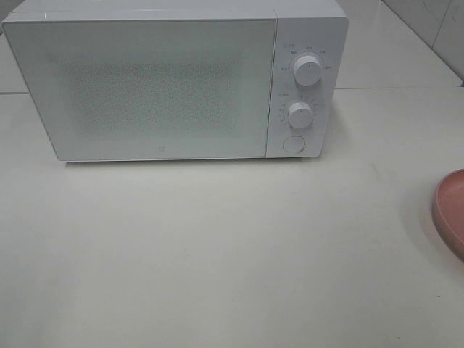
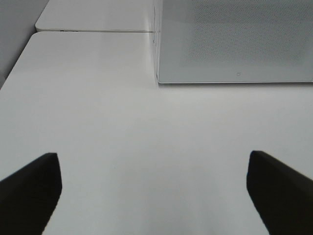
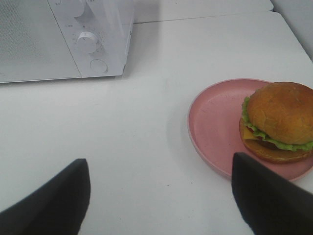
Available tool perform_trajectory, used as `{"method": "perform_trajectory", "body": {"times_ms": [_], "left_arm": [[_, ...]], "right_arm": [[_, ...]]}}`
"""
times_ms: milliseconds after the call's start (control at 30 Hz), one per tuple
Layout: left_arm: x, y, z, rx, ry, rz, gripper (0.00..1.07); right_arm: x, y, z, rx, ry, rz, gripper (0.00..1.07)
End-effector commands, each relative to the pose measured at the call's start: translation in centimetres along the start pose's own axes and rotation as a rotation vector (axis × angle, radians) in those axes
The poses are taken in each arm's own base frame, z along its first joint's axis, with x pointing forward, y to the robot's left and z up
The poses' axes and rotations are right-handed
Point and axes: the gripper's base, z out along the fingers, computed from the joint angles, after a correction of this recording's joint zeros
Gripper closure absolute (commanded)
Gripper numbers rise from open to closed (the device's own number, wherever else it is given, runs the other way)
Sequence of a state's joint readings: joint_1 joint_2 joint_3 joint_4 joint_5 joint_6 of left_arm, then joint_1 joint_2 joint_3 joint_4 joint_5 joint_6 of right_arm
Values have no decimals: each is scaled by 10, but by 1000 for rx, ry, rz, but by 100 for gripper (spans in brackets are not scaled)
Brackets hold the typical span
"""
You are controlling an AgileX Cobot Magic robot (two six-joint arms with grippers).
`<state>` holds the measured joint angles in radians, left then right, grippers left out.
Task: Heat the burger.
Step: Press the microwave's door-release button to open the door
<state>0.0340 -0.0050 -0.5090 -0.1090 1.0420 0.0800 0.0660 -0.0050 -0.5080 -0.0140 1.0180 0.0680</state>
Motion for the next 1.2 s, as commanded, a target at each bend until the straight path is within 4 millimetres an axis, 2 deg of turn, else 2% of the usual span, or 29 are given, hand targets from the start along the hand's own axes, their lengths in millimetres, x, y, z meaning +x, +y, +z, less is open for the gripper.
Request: {"method": "perform_trajectory", "body": {"times_ms": [33, 433, 533, 600, 700, 900, 967, 1200], "left_arm": [[2, 0, -2, 7, -20, 4, 9], [2, 0, -2, 7, -20, 4, 9], [2, 0, -2, 7, -20, 4, 9], [2, 0, -2, 7, -20, 4, 9], [2, 0, -2, 7, -20, 4, 9], [2, 0, -2, 7, -20, 4, 9], [2, 0, -2, 7, -20, 4, 9], [2, 0, -2, 7, -20, 4, 9]], "right_arm": [[2, 0, -2, 6, -35, -6, 33], [2, 0, -2, 7, -35, -3, 33], [-1, 1, -4, -4, -51, 2, 33], [-14, 2, -5, -11, -78, 5, 33], [-17, 2, -5, -12, -88, 5, 33], [-31, 3, 4, -15, -134, 6, 33], [-37, 3, 13, -16, -155, 6, 33], [-41, 4, 34, -20, -161, 9, 33]]}}
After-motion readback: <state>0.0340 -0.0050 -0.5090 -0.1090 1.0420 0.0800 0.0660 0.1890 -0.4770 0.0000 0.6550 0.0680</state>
